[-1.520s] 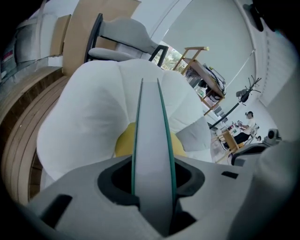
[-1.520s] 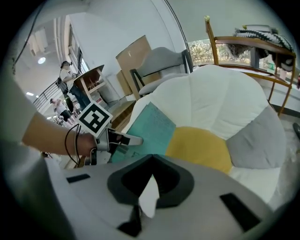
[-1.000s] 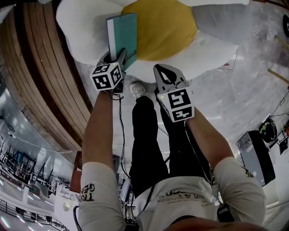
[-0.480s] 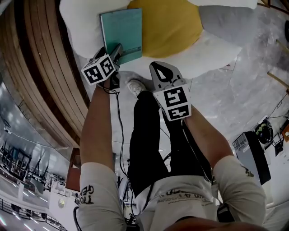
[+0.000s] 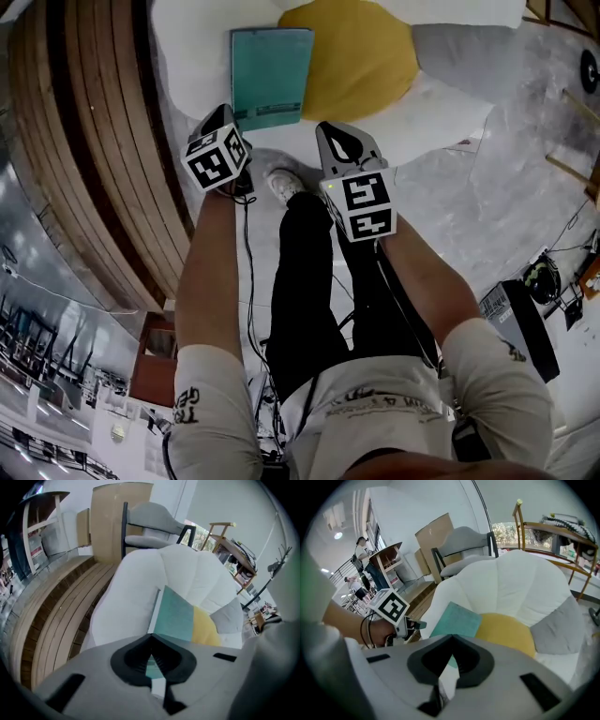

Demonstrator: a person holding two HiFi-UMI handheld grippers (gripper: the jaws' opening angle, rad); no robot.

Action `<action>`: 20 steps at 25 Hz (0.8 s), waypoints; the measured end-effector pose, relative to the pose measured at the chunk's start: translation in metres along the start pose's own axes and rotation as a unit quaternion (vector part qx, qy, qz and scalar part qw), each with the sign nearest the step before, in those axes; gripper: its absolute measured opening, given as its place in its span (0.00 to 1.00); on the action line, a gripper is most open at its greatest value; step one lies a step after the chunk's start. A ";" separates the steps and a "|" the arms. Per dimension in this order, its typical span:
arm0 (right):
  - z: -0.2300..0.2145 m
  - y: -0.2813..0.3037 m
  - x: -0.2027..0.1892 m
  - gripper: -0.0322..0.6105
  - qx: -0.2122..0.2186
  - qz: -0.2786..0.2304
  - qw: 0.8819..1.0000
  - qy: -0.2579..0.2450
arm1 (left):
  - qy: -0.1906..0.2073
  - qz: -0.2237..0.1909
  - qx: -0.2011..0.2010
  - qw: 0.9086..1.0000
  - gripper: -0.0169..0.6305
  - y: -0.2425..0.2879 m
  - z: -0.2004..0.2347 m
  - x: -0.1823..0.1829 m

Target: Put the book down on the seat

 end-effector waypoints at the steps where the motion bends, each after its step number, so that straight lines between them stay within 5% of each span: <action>1: 0.004 -0.004 0.007 0.09 -0.002 -0.006 1.000 -0.002 | 0.002 -0.010 -0.001 1.000 0.06 -0.011 -0.003 0.003; 7: 0.032 -0.038 0.051 0.09 -0.009 -0.046 0.999 -0.008 | 0.032 -0.074 0.000 0.997 0.06 -0.096 -0.031 0.040; 20: 0.133 -0.188 0.168 0.09 0.026 -0.171 0.984 -0.037 | -0.002 -0.195 -0.001 0.981 0.06 -0.313 -0.079 0.131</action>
Point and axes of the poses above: the fingertips, and each gripper's own axes: y forward along the fingers, z to its left, x out of its top, the point moved 6 cm from there along -y, backward along the fingers, and after that the axes turned 12 degrees about y, right-handed, at the moved point
